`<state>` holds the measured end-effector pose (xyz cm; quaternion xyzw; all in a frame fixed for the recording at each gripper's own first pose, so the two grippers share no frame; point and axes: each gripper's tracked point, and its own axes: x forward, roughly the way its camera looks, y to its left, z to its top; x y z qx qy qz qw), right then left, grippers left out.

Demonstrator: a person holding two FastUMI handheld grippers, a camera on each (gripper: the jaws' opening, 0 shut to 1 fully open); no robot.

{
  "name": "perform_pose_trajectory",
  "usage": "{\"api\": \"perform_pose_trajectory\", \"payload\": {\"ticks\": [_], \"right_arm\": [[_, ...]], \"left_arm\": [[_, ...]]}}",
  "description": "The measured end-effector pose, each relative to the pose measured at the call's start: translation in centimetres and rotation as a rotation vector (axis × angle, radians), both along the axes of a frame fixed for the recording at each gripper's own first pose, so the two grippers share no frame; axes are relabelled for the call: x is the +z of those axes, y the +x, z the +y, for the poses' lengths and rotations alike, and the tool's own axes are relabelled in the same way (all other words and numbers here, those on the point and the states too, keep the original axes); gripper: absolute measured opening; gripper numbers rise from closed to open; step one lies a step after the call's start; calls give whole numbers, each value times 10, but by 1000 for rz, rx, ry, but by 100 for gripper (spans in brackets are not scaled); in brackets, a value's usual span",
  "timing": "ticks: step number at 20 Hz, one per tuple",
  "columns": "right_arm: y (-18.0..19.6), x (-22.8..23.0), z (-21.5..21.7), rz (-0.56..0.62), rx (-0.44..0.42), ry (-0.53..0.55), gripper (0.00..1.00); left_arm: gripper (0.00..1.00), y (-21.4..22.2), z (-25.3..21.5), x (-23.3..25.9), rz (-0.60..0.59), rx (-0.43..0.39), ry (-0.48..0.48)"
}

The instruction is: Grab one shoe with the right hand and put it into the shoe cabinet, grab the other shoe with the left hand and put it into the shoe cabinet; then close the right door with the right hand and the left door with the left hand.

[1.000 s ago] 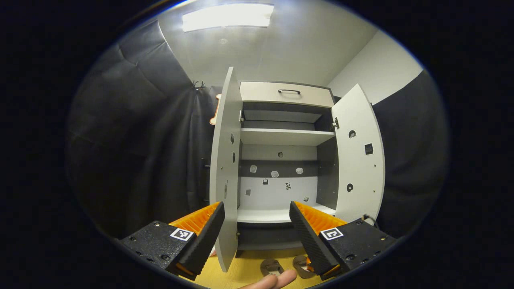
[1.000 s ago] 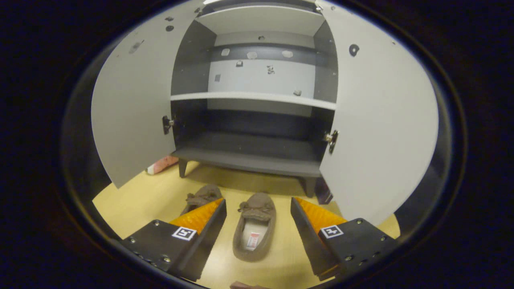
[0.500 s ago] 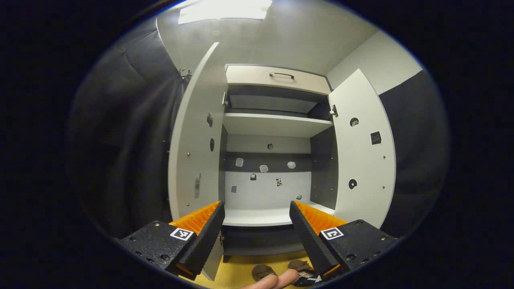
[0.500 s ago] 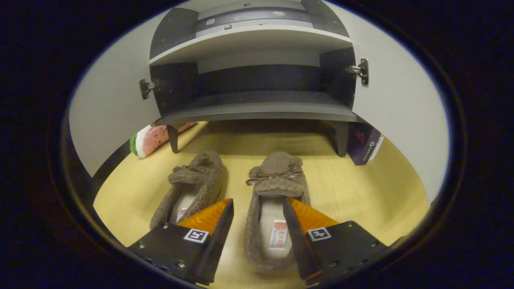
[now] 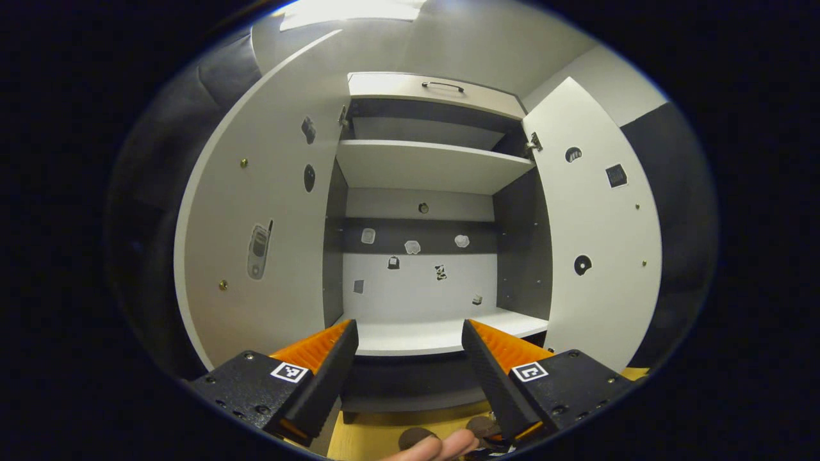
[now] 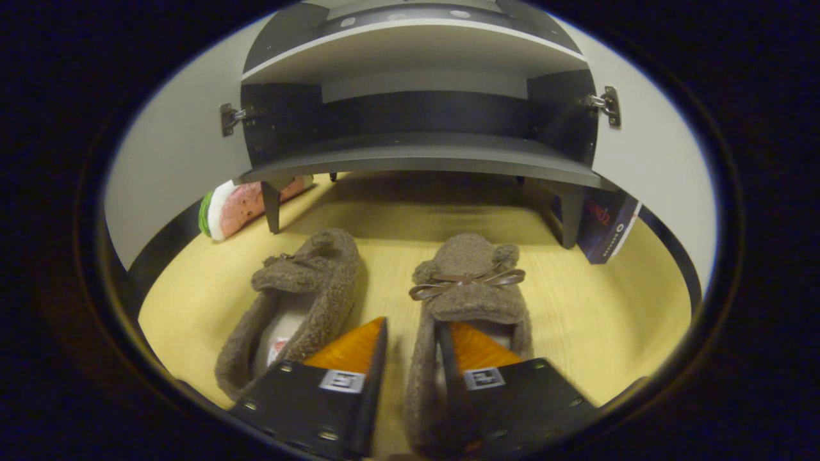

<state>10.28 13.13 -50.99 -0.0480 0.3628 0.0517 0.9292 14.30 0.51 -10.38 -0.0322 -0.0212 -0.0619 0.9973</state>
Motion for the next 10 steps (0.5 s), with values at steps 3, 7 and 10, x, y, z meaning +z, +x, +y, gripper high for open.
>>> {"api": "perform_pose_trajectory", "payload": {"ticks": [3,7,10], "right_arm": [[-2,3,6,4,-13,101,8],[1,20,3,-52,-17,207,8],[3,25,1,-73,-2,187,1]], "left_arm": [[99,12,-1,-6,4,-8,-1],[99,17,0,-10,13,-24,1],[99,15,-7,-9,6,-59,3]]}}
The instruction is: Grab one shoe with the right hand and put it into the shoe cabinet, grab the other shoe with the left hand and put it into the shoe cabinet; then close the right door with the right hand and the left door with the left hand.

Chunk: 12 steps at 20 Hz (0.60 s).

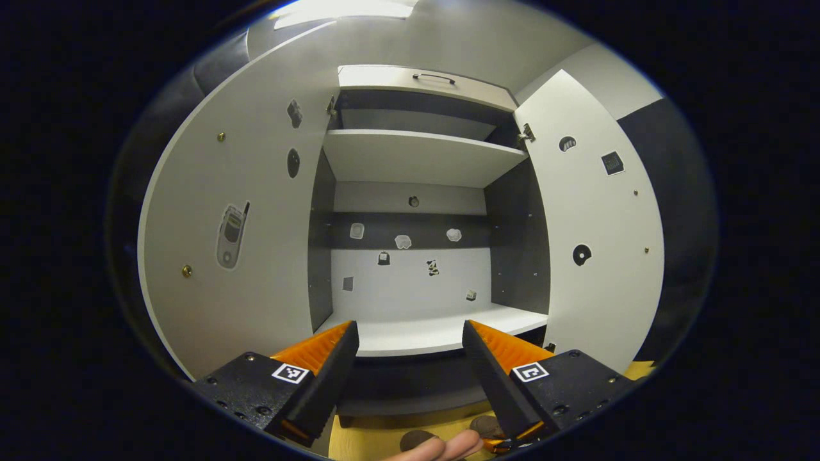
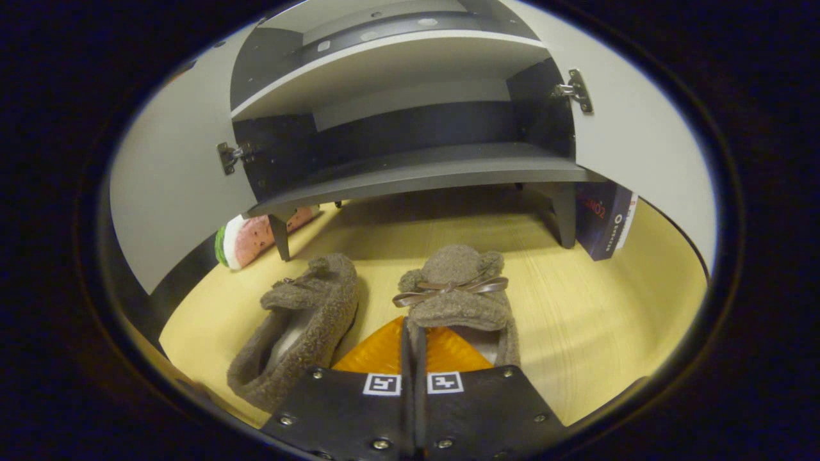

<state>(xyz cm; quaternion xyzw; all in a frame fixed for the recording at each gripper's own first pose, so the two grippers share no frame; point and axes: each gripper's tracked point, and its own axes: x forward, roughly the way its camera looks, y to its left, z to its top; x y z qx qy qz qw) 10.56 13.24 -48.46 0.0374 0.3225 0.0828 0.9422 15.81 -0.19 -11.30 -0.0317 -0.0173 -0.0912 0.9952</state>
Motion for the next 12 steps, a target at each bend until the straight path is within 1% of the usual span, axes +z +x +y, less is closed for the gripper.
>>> {"api": "perform_pose_trajectory", "payload": {"ticks": [2,4,5,9,10,11,12], "right_arm": [[5,26,-7,-70,8,-29,1],[3,57,-7,-118,15,-12,1],[5,76,-13,-149,10,-25,0],[7,154,-29,-256,-4,-92,2],[7,173,-33,-279,-12,-104,0],[9,195,-35,-301,-16,-110,2],[10,216,-36,-326,-20,-113,1]], "left_arm": [[99,1,0,-1,0,-10,1],[99,4,2,-3,8,0,1],[99,5,3,-4,12,5,2],[99,9,4,-6,16,0,1],[99,9,6,-6,19,1,-1],[99,10,7,-7,20,-1,0],[99,11,9,-6,21,1,-3]]}}
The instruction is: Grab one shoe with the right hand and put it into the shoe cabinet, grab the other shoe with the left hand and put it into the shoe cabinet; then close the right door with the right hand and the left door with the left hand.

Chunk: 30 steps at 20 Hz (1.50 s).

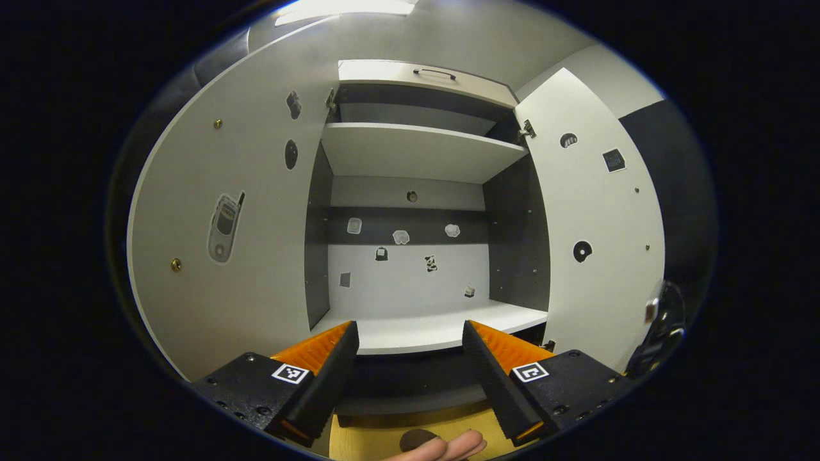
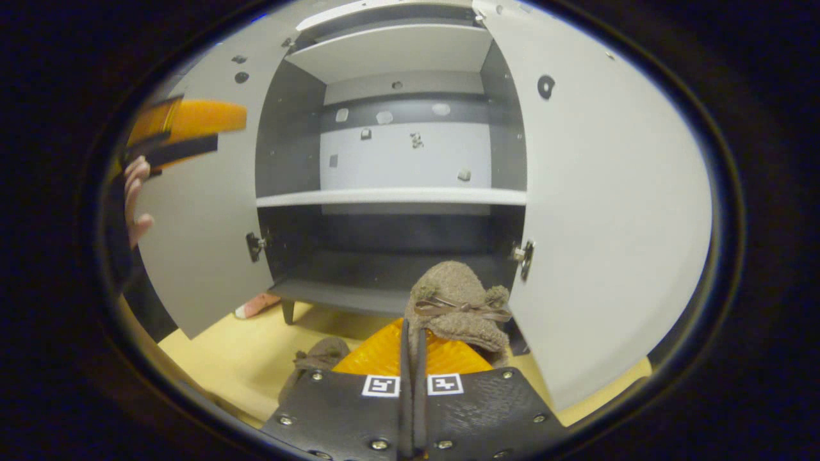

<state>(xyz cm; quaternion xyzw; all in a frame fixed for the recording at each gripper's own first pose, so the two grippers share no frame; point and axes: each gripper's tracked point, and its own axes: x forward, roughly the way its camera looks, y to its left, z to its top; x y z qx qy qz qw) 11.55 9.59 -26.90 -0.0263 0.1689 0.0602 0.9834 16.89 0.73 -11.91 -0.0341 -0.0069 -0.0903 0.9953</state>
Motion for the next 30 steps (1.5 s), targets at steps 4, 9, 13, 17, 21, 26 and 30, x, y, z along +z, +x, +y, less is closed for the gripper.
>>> {"api": "perform_pose_trajectory", "payload": {"ticks": [4,9,13,17,21,26,30], "right_arm": [[8,84,6,-99,33,-35,2],[49,164,22,-190,51,-83,0],[104,206,34,-211,37,-124,2],[165,218,51,-154,18,-108,2],[221,188,68,-53,18,-152,4],[277,129,42,59,-35,-305,4],[307,105,39,95,-28,-337,4]], "left_arm": [[99,5,10,-2,9,18,-20],[99,6,2,-7,31,-8,-30],[99,8,2,-8,34,-5,-29],[99,8,2,-8,33,-5,-33],[99,9,10,-8,38,13,-40],[99,11,17,-6,32,26,-52],[99,15,19,-12,49,40,-46]]}}
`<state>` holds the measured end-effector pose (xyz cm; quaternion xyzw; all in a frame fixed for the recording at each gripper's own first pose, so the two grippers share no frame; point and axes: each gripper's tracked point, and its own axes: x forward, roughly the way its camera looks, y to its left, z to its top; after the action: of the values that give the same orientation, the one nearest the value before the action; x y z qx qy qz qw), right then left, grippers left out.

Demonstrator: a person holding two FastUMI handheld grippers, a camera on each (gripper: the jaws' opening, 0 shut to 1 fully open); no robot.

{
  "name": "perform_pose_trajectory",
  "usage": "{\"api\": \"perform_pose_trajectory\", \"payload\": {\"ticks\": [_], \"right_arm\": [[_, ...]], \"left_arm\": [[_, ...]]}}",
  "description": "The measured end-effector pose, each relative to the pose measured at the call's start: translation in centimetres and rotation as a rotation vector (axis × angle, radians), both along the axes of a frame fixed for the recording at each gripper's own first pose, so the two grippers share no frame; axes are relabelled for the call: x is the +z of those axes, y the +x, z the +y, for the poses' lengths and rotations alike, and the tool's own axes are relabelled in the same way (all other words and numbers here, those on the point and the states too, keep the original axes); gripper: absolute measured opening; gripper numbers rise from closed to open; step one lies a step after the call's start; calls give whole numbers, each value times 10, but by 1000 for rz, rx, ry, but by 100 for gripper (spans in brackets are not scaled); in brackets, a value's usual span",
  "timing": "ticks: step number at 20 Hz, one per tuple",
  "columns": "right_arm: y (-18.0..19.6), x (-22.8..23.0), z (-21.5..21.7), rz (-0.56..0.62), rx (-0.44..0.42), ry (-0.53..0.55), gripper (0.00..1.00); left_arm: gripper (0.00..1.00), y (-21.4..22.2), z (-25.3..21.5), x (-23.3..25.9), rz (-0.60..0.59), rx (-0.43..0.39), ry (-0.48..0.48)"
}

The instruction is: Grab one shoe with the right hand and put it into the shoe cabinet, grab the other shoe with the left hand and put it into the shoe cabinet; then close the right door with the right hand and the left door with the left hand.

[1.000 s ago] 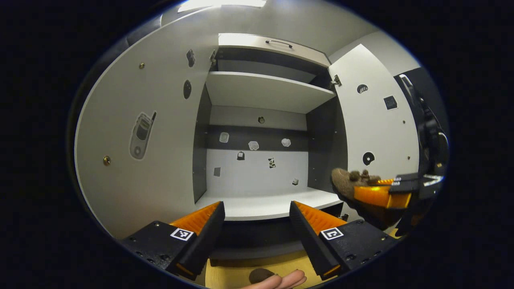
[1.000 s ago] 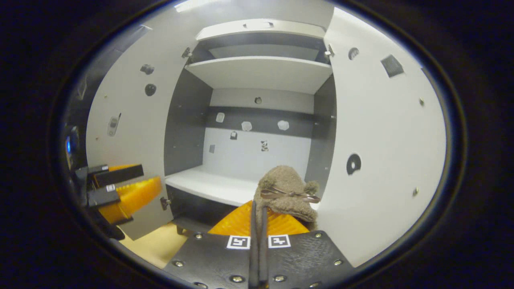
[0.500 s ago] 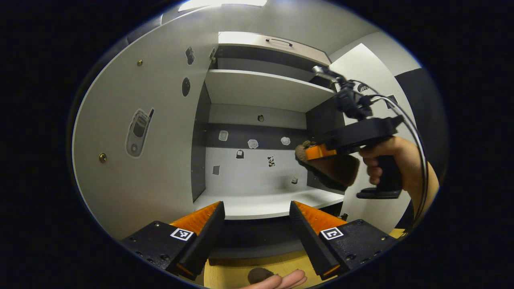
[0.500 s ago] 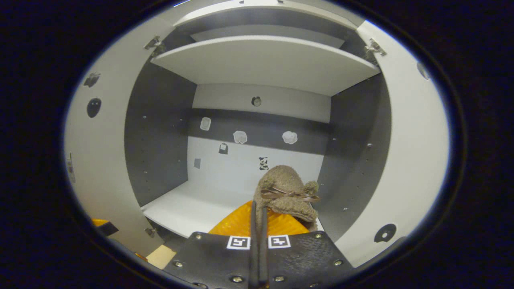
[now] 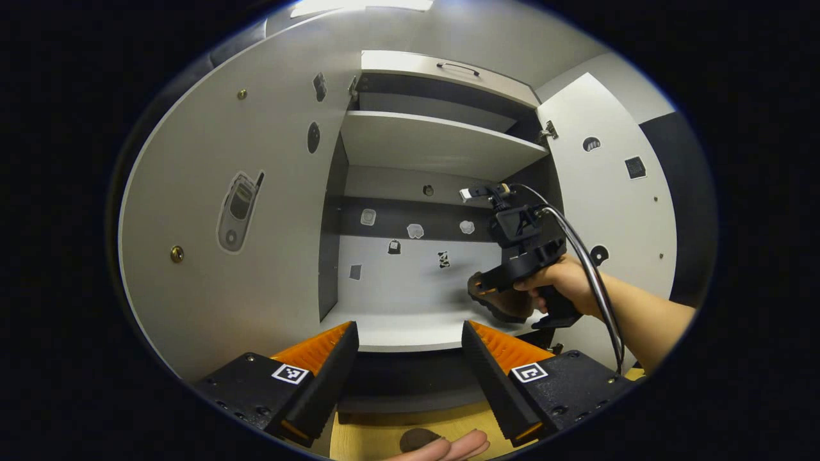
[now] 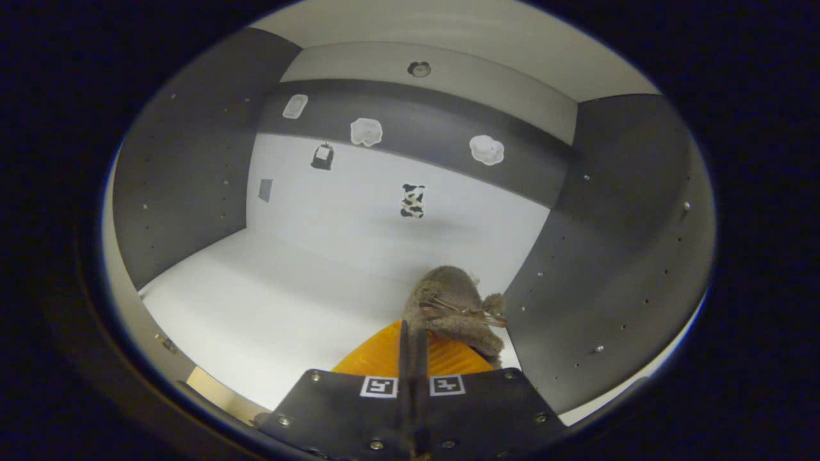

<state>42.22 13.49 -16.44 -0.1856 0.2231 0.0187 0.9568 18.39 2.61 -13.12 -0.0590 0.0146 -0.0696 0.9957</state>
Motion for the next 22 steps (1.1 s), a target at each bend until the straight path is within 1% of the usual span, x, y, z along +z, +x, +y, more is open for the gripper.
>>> {"api": "perform_pose_trajectory", "payload": {"ticks": [2,5,6,7,9,11,12,13,15,18,20,22], "right_arm": [[8,-7,-1,11,-11,-2,4],[15,-18,2,40,-1,14,4],[15,-16,1,41,1,12,8],[11,-13,5,43,20,30,15],[3,-6,7,31,24,66,28],[-14,2,12,39,37,134,70],[-23,10,11,17,34,146,91],[-30,23,8,-18,27,147,99],[-52,50,4,-101,35,126,98],[-100,85,-4,-211,25,115,98],[-141,104,-2,-285,50,149,99],[-182,121,0,-358,92,198,99]], "left_arm": [[99,3,-1,-2,9,3,1],[99,6,-5,-8,31,0,-1],[99,7,-5,-10,39,1,-1],[99,7,-4,-12,42,9,0],[99,9,-3,-13,47,27,1],[99,8,-7,-17,61,22,-4],[99,9,-9,-19,69,20,-6],[99,8,-11,-20,72,19,-5],[99,7,-11,-23,85,31,8],[99,7,-9,-26,89,71,24],[99,4,-13,-35,121,70,36],[99,3,-15,-43,142,70,31]]}}
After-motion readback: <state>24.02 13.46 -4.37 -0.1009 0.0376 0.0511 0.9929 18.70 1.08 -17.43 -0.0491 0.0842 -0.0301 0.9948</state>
